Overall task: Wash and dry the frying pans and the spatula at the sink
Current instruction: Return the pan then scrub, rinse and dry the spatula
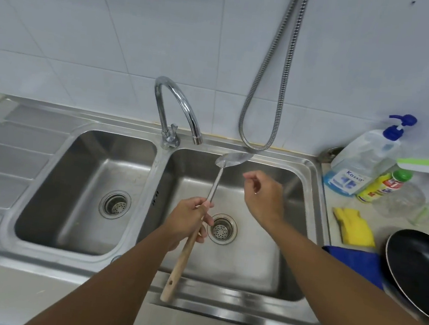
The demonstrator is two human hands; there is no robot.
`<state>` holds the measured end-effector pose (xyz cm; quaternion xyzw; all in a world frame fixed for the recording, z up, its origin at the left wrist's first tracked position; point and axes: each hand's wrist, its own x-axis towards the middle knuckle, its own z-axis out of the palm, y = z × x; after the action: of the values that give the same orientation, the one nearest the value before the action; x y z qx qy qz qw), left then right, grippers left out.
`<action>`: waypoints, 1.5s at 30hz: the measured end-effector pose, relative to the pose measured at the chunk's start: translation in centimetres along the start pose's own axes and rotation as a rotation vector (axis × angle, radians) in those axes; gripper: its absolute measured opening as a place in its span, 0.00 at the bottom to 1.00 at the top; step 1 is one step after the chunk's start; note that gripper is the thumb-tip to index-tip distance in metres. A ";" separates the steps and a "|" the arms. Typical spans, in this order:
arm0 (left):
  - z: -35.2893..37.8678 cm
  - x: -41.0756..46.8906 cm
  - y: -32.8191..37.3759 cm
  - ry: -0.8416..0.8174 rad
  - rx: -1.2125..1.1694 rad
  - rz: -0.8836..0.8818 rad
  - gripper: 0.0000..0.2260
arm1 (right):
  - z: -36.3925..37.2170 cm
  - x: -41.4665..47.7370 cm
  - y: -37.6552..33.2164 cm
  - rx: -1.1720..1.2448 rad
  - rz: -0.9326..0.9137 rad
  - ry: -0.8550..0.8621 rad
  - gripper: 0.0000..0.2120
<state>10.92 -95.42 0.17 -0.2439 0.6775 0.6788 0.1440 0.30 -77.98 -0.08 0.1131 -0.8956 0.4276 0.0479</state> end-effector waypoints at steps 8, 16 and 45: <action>-4.5 1.4 -2.5 0.153 0.037 -0.130 0.12 | 8.6 4.0 -6.9 -0.124 -0.266 -0.416 0.22; -6.3 2.0 -4.8 0.131 0.042 -0.184 0.12 | 16.1 7.9 -13.5 -0.067 -0.044 -0.578 0.42; -6.0 3.3 -1.6 0.158 0.245 -0.108 0.10 | 10.1 1.3 -2.7 -0.032 0.048 -0.496 0.24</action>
<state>9.82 -101.75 -2.73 -0.3132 0.7504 0.5610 0.1550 -0.23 -87.67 -4.15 0.1925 -0.8891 0.3733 -0.1819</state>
